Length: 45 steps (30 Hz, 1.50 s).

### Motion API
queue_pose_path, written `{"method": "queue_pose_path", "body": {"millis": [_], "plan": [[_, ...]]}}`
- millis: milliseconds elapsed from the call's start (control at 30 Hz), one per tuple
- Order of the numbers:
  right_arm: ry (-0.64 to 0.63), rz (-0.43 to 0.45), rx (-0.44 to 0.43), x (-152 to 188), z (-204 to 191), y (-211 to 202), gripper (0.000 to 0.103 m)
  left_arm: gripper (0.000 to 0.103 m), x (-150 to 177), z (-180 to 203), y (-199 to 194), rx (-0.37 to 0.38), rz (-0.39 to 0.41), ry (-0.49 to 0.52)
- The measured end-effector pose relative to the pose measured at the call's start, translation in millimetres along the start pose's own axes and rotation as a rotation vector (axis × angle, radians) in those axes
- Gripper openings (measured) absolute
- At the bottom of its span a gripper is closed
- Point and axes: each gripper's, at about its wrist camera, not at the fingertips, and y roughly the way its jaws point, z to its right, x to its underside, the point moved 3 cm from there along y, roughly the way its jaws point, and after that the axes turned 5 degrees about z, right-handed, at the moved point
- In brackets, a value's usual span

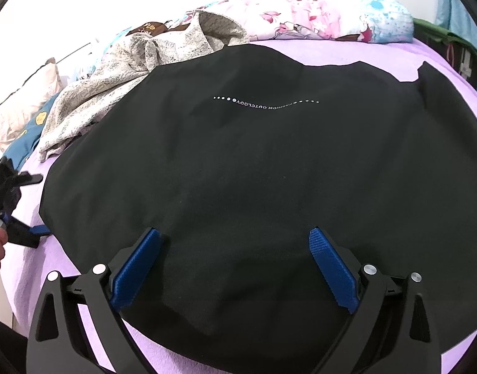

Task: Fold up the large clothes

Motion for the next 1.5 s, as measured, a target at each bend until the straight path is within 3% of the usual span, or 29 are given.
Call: {"method": "queue_pose_path", "body": {"millis": [467, 500, 633, 767, 1000, 1200, 1400, 1500], "plan": [[-0.007, -0.013, -0.004, -1, -1, 1, 0.095, 0.092, -10, 14, 32, 0.027, -0.015, -0.002], [-0.014, -0.020, -0.005, -2, -1, 1, 0.095, 0.088, -10, 18, 35, 0.028, -0.012, 0.013], [-0.022, -0.032, -0.008, -5, 2, -4, 0.095, 0.033, -7, 27, 42, 0.016, 0.000, 0.098], [-0.014, -0.020, 0.021, -10, 16, -13, 0.095, 0.030, -4, 35, 38, 0.008, 0.021, 0.131], [-0.062, -0.061, 0.115, -8, 44, -19, 0.095, 0.022, 11, 69, 26, -0.086, 0.094, 0.307], [-0.106, -0.055, 0.088, -1, 50, -18, 0.095, 0.019, 29, 100, 16, -0.114, 0.155, 0.421], [-0.039, -0.019, 0.013, 1, 61, -28, 0.095, 0.018, 45, 134, 9, -0.098, 0.194, 0.474], [0.055, -0.017, -0.047, -12, 69, -32, 0.095, 0.018, 60, 156, 10, -0.107, 0.214, 0.520]]}}
